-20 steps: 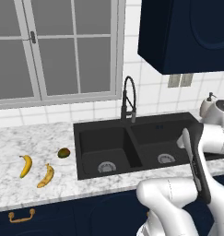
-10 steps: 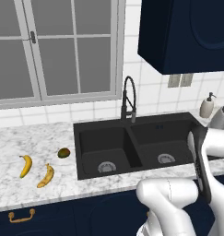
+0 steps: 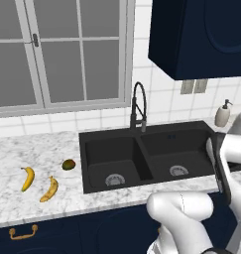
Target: Put the colander in the sink, put the banana, mango, banana in the colander, and turn on the sink faucet and pour water over the colander.
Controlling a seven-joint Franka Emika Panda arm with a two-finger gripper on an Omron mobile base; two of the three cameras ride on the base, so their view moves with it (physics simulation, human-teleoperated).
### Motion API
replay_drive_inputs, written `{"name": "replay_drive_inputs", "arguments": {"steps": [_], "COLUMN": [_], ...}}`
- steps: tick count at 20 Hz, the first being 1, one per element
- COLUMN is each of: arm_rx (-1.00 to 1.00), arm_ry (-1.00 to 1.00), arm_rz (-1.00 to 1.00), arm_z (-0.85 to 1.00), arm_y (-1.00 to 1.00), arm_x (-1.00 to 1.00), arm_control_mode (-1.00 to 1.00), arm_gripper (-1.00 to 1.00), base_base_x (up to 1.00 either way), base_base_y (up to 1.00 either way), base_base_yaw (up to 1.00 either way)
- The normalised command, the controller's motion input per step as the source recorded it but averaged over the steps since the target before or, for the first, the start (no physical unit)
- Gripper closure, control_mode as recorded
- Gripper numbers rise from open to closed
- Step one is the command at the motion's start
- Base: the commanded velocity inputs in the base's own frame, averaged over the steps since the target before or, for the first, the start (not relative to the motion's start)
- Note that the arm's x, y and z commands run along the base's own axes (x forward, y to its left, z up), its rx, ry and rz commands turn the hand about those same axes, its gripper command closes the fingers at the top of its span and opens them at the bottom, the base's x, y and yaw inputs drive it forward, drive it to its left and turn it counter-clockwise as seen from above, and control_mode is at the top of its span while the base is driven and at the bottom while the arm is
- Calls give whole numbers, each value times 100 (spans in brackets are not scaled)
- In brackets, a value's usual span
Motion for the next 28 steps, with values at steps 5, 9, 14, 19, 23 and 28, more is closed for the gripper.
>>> {"name": "replay_drive_inputs", "arguments": {"steps": [5, 9, 14, 19, 23, 28], "arm_rx": [-7, -1, 0, 0, 0, 0], "arm_ry": [20, 21, 11, 1, 0, 0], "arm_rz": [11, 3, 0, 0, 0, 0], "arm_z": [1, 0, 0, -1, -1, -5], "arm_y": [-51, -51, -57, -66, -66, -48], "arm_x": [31, 41, 46, 25, 20, 35], "arm_control_mode": [-100, -100, -100, -100, -100, -100], "arm_gripper": [-100, -100, -100, -100, -100, -100], "base_base_x": [0, 0, 0, 0, 0, 0], "base_base_y": [0, 0, 0, 0, 0, 0], "base_base_yaw": [0, 0, 0, 0, 0, 0]}}
